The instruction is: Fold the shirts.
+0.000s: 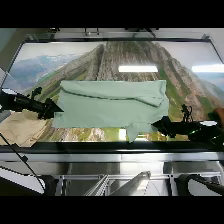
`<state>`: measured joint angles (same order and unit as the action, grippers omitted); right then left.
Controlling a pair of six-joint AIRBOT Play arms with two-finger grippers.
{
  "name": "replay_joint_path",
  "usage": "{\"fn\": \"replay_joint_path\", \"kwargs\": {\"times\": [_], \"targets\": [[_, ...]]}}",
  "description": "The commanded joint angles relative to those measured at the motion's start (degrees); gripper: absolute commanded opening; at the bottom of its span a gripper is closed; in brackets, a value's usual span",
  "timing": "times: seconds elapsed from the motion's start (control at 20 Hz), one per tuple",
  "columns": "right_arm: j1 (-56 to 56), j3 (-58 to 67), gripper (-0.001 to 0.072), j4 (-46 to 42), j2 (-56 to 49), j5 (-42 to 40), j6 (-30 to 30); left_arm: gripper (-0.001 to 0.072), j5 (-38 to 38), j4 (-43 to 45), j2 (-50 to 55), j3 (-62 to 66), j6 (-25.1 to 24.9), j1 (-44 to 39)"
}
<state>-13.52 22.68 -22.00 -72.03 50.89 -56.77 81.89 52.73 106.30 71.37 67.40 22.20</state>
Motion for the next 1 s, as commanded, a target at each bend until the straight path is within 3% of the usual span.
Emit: {"fn": "replay_joint_path", "kwargs": {"times": [0.0, 0.05, 0.2, 0.35, 0.45, 0.7, 0.95], "targets": [[0.0, 0.0, 0.0283, 0.2, 0.0, 2.2, 0.0, 0.0134, 1.3, 2.7, 0.2, 0.0, -2.4, -1.0], [-0.1, 0.0, 0.0282, 0.2, 0.0, 3.6, 0.7, 0.0015, 2.3, 2.7, 0.2, 0.0, -3.1, -0.6], [-0.2, 0.1, 0.011, 0.2, 0.7, 7.3, 2.1, 0.0018, 3.2, 2.6, 0.2, 0.0, -3.1, 1.2], [-1.8, 0.1, 0.0081, 0.2, 2.4, 12.0, 3.0, 0.0018, 4.2, 2.6, 0.2, 0.0, -3.1, 2.5], [-4.5, 0.1, 0.0015, 0.2, 4.3, 14.7, 3.1, 0.0018, 4.1, 2.6, 0.2, 0.0, -3.1, 3.3], [-17.6, 0.5, 0.0015, 0.2, 9.5, 18.8, 3.5, 0.0018, 5.4, 1.6, 0.2, 0.0, -2.9, 7.5], [-19.8, 3.2, 0.0014, 5.9, 9.8, 18.2, 5.5, 0.0018, 11.7, -19.4, 0.2, 0.0, -7.8, 10.7]]}}
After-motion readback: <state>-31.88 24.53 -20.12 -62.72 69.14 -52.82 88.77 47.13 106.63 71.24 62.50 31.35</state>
